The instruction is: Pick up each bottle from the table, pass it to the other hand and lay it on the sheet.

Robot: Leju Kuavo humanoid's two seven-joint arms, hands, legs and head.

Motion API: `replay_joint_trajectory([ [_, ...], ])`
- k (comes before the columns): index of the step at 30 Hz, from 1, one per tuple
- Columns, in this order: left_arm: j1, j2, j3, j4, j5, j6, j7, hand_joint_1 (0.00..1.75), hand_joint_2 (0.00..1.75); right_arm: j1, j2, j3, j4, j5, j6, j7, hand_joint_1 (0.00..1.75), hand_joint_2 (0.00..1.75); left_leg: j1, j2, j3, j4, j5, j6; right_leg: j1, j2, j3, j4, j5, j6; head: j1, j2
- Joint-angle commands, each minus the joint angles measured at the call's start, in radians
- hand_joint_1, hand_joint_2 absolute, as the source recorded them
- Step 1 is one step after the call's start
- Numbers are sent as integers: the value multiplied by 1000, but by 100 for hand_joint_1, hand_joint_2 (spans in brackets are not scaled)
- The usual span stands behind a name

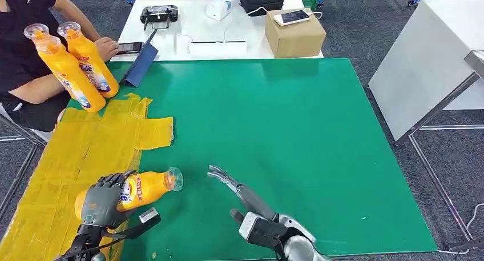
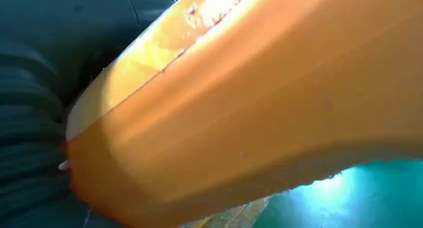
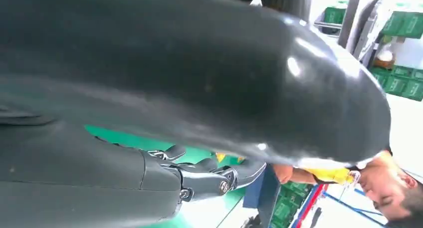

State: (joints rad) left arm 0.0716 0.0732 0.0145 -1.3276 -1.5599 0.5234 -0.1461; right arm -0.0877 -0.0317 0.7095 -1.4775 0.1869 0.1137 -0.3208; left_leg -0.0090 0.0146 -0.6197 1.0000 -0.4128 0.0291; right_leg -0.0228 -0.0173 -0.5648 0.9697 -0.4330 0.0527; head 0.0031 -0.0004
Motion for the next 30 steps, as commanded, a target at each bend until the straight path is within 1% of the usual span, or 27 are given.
replay_joint_trajectory([
  [1,-40,74,-112,82,-11,-44,125,0,0,-5,-6,-5,23,3,2,7,0,0,2,-2,4,0,-2,-3,2,1,5,-1,-1,-4,0,0],
  [2,-50,69,-109,92,-11,-41,125,0,0,-3,-3,-7,23,4,2,7,0,0,2,-3,2,0,0,-2,1,-1,3,-1,-1,-3,0,0],
  [5,-60,101,-150,85,-11,-42,181,0,0,6,-1,-11,21,13,-1,10,0,0,2,-3,3,0,-1,-3,2,-1,3,-1,-1,-3,0,0],
  [7,-72,140,-206,82,-11,-57,257,0,0,11,2,-14,21,17,-3,11,0,0,2,-3,2,0,-1,-2,2,-1,3,-1,-1,-3,0,0],
  [8,-75,133,-201,84,-11,-62,258,0,0,12,2,-16,21,17,-3,11,0,0,3,-4,3,1,-1,-3,3,-1,5,-1,-2,-4,0,0],
  [9,-95,180,-261,90,-11,-70,332,0,0,16,6,-19,20,21,-4,12,0,0,1,-3,2,0,0,-2,1,-1,3,0,-1,-2,0,0],
  [11,-101,184,-275,91,-11,-69,355,0,0,17,7,-19,20,24,-4,12,0,0,3,-4,3,1,-1,-3,3,-1,5,0,-2,-4,0,0],
  [12,-128,252,-371,90,-11,-91,472,0,0,22,10,-20,20,29,-5,13,0,0,1,-3,2,0,0,-2,1,-1,3,0,-1,-2,0,0],
  [13,-127,237,-364,90,-11,-79,474,0,0,26,13,-23,19,30,-5,13,0,0,2,-4,3,0,-1,-3,2,-1,4,0,-1,-3,1,0],
  [14,-143,274,-408,75,-11,-64,561,0,0,37,15,-23,14,41,-10,12,0,0,2,-4,2,0,0,-3,2,-2,3,0,-1,-3,0,0],
  [15,-149,281,-424,60,-11,-31,599,0,0,47,16,-24,8,48,-14,9,0,0,4,-5,5,2,-2,-5,4,-1,6,0,-2,-6,0,0],
  [16,-129,272,-387,-8,-11,103,635,0,0,76,19,-26,-13,81,-37,-6,0,0,2,-3,1,0,0,-2,2,-2,2,0,-1,-2,1,0],
  [17,-84,236,-292,-124,-11,175,594,0,0,101,23,-29,-34,107,-63,-24,0,0,4,-5,2,1,-1,-3,3,-2,3,0,-1,-3,0,0],
  [18,1,95,-164,-282,-11,175,437,0,0,132,31,-32,-58,137,-97,-42,0,0,2,-3,0,1,0,-1,1,-1,1,0,-1,-2,0,0],
  [19,44,-26,-90,-396,129,175,245,0,0,154,37,-28,-82,171,-129,-50,0,0,3,-3,0,3,-2,-2,3,-1,1,1,-2,-3,0,0],
  [20,82,-101,-37,-441,378,175,30,0,0,176,47,-25,-110,202,-168,-61,0,0,2,-3,-2,2,-1,-1,2,-1,0,0,-1,-1,0,0],
  [21,104,-116,-62,-481,629,107,-126,0,0,199,71,-37,-140,219,-214,-93,0,0,2,-3,0,3,-3,-1,2,-1,2,0,-2,-1,0,0],
  [22,150,-188,-30,-567,899,-66,-313,0,0,232,107,-55,-201,256,-280,-125,0,0,2,-2,2,4,-5,-1,2,1,3,1,-4,-2,-1,0],
  [23,170,-221,-23,-593,885,-82,-330,0,0,236,111,-50,-227,268,-282,-106,0,0,-1,-2,1,2,-3,0,-1,0,2,0,-3,-1,-1,0],
  [24,203,-235,-60,-636,972,-171,-420,0,0,238,123,-51,-254,325,-320,-100,0,0,0,-1,1,5,-6,-1,0,2,3,2,-4,-1,1,0],
  [25,217,-247,-65,-644,964,-171,-427,0,0,235,126,-51,-260,332,-320,-91,0,0,0,-1,-1,4,-4,-1,0,2,2,1,-3,-1,1,0],
  [28,216,-250,-59,-631,963,-170,-439,0,0,229,129,-58,-248,332,-320,-90,0,0,0,4,1,3,-7,-2,0,6,1,-1,-2,-2,0,0],
  [30,210,-249,-51,-623,968,-174,-445,0,0,229,128,-61,-243,332,-319,-94,0,0,0,1,2,1,-6,-3,0,3,2,-2,-2,-3,0,0],
])
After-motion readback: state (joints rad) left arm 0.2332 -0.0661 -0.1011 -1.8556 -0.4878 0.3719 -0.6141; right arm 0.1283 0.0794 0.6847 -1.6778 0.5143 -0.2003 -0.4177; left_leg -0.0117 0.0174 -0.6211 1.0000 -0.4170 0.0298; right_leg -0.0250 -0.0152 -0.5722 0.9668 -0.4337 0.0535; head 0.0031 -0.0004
